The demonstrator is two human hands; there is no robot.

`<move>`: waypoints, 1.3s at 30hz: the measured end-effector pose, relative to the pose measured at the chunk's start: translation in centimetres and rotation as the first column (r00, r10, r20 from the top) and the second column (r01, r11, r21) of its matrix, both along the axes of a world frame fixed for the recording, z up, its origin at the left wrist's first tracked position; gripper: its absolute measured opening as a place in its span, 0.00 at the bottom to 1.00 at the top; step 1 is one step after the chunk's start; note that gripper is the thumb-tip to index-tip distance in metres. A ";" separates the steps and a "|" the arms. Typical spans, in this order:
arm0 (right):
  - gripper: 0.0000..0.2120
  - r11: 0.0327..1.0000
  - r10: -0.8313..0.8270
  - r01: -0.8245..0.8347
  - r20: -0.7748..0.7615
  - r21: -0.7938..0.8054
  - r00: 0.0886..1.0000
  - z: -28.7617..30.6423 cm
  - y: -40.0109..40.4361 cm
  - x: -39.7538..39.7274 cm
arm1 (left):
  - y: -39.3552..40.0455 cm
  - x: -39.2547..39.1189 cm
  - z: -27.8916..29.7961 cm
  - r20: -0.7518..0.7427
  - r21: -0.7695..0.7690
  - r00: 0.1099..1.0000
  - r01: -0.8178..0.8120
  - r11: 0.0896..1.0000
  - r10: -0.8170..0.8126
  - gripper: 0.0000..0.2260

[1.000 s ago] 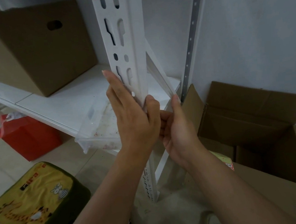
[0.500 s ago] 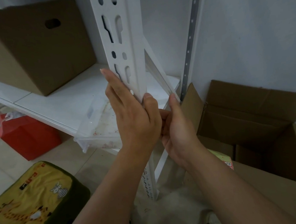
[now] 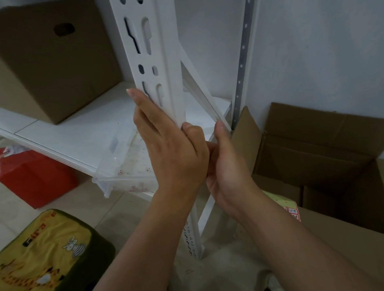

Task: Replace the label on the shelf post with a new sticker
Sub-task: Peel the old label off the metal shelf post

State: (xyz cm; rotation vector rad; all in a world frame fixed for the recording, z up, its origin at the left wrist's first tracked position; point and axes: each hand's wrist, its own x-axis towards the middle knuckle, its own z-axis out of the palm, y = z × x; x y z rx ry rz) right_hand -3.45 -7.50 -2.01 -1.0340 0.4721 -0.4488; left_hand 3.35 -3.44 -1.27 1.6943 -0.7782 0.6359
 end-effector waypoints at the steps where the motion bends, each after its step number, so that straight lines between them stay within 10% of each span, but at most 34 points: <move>1: 0.32 1.000 0.003 -0.003 -0.001 -0.003 1.000 0.0 0.0 0.0 | -0.1 0.0 -0.1 -0.001 -0.004 1.000 -0.002 1.000 0.002 0.36; 39: 0.34 0.983 0.017 -0.024 -0.042 -0.181 0.999 0.0 0.0 -0.1 | 0.0 0.0 -0.5 -0.028 0.013 0.999 -0.014 1.000 0.014 0.39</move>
